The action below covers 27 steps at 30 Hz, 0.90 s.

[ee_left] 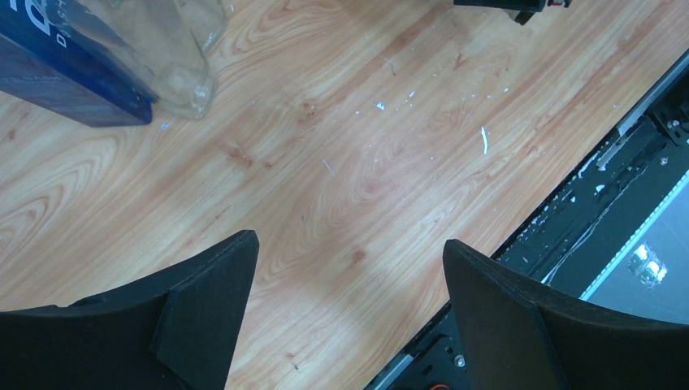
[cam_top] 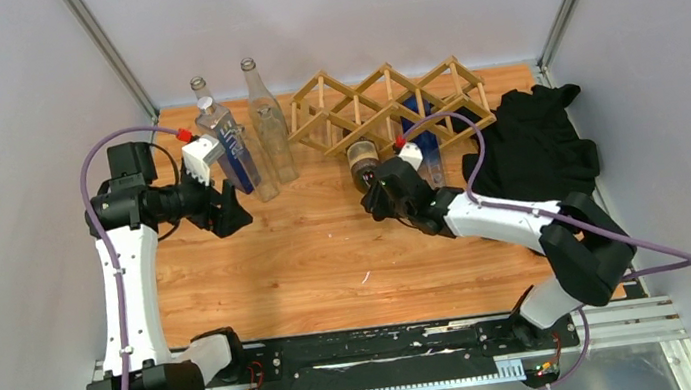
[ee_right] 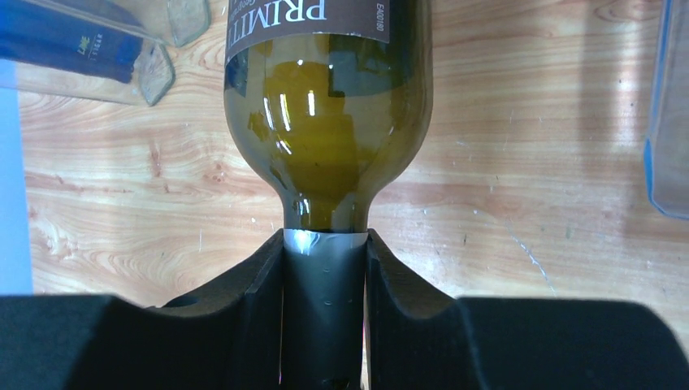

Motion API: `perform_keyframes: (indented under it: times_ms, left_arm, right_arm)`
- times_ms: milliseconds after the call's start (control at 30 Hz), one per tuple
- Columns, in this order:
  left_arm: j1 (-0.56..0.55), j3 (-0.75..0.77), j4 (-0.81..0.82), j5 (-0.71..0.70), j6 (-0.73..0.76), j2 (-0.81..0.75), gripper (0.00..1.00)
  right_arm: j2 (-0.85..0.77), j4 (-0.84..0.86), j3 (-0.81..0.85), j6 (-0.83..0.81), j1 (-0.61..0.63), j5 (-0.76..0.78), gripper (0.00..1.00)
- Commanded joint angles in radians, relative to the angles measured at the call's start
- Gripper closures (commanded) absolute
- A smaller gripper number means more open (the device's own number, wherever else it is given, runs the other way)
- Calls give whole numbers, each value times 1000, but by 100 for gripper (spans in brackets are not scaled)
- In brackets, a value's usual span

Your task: Take the wine bottle off the wine rack

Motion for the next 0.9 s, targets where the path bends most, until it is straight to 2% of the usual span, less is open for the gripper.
perform_keyframes:
  times_ms: [0,400,700,867]
  left_arm:
    - [-15,-9,-5,-20,13,1,12]
    - [-65,-14,-5,-67,9,3,11]
    - [-97,-14,-5,-83,3,5,7]
    - [-148,-19,-5,-104,6,10,1]
  right_arm:
    - [-96,63,-49,28,26,10,100]
    - [-377,12,-223,81,81,4,100]
    - [-544,-78,-263,92,113,7,100]
    - [-587,-135,-247,67,114,-23,100]
